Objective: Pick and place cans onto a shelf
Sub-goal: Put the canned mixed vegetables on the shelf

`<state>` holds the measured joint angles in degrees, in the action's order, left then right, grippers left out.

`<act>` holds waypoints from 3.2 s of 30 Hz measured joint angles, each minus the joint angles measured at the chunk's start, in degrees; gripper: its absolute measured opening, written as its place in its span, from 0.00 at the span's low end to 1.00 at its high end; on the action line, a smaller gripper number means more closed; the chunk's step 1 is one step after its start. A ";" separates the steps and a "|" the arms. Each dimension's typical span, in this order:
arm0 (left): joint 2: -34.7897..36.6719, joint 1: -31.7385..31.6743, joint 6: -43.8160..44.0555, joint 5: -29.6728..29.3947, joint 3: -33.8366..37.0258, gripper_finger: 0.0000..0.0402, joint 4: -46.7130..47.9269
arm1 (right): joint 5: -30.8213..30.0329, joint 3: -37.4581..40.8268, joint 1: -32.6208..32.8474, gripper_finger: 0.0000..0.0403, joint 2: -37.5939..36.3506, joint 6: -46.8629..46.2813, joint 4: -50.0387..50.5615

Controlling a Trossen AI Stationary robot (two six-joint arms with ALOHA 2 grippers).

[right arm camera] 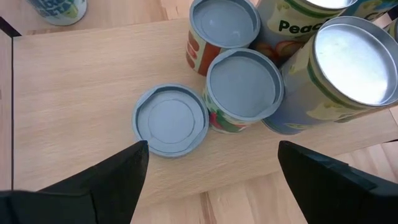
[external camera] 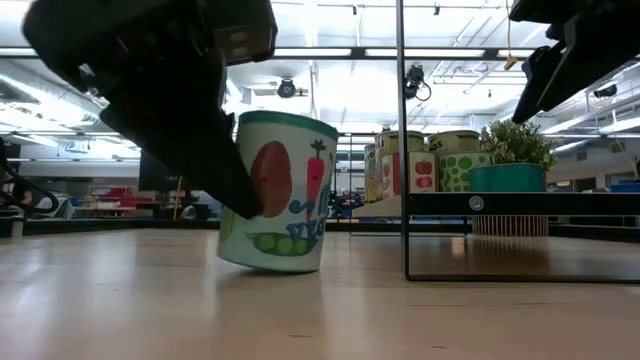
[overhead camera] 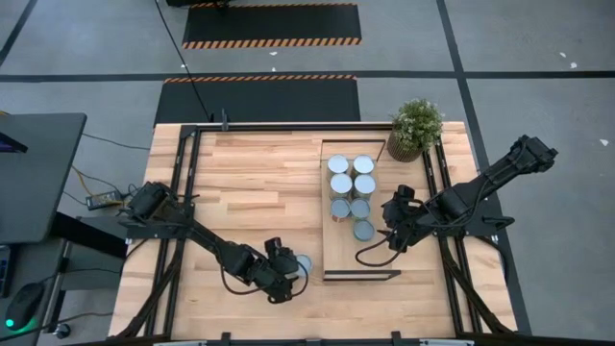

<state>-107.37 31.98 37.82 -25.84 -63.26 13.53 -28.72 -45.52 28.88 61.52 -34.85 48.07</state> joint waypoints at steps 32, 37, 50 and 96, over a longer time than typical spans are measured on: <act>-5.76 -0.27 -1.51 -4.19 0.02 0.74 -10.66 | 0.29 0.04 -0.02 0.91 0.15 0.38 -0.72; -1.84 -1.27 -2.65 -4.27 0.02 0.69 -5.94 | 0.30 0.04 -0.01 0.91 -1.54 1.91 0.19; 5.58 -13.45 -17.96 -0.18 0.00 0.70 -8.68 | -1.85 1.53 0.00 0.91 -7.34 1.86 2.07; -0.04 -17.98 -35.54 19.41 0.00 0.93 -18.92 | -0.11 4.76 -0.18 0.91 -10.54 1.61 -2.41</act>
<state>-107.41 14.00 2.28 -6.44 -63.27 -5.39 -28.83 -40.75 28.70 50.98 -33.24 45.67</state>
